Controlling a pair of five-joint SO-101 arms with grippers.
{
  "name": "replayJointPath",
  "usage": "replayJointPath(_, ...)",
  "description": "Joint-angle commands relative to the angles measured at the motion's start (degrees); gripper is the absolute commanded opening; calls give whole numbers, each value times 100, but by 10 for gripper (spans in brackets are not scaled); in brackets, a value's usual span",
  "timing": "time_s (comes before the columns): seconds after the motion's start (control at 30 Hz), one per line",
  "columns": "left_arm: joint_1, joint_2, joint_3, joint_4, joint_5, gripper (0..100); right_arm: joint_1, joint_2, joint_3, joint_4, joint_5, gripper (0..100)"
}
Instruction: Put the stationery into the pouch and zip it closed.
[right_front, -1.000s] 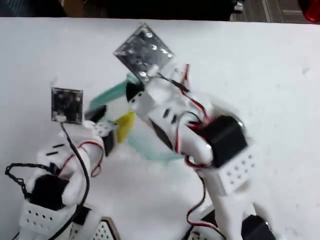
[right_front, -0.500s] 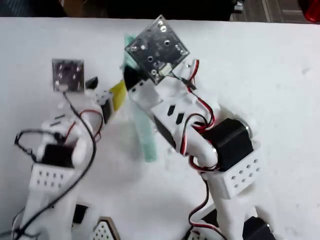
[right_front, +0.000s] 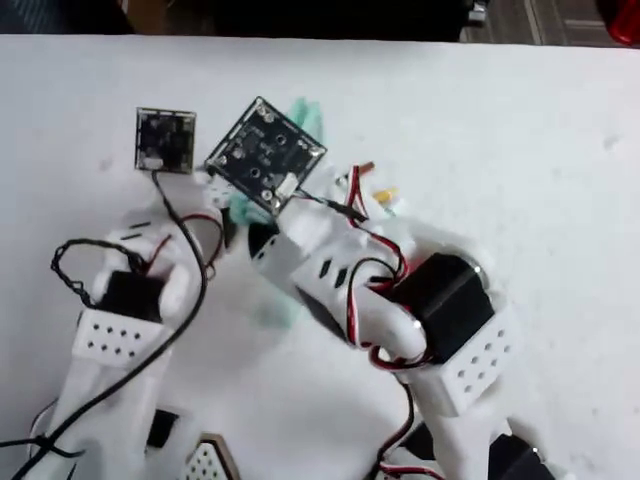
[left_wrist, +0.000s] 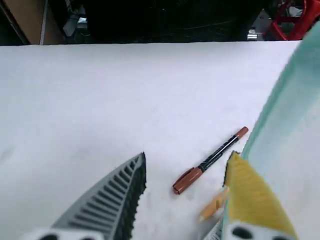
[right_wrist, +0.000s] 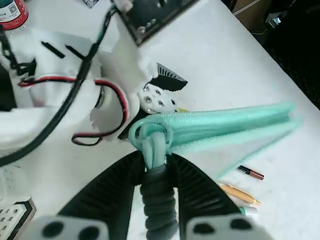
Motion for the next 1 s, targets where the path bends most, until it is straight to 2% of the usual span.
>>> replayJointPath(0.0,242,-374,-62,-88,-53,274,92,-22,79,-286,9,16)
replayJointPath(0.2,-391,-1033,9,615,-229,275,400,-75,1275,-1068,9,16)
replayJointPath(0.3,-673,-1886,18,1152,-589,275,400,-145,1688,-1323,9,16)
replayJointPath(0.43,-866,-3424,9,1943,-598,275,400,-409,1837,-1631,9,16)
replayJointPath(0.57,-382,-4848,9,2857,-818,276,514,-611,1846,-1956,9,16)
replayJointPath(0.73,884,-5411,9,3622,-668,318,725,-558,1846,-2158,-26,16)
replayJointPath(0.83,1367,-5086,167,3543,-316,329,681,-585,1846,-2141,-35,16)
replayJointPath(0.97,1411,-4154,536,3042,123,330,681,-585,1846,-2132,-35,16)
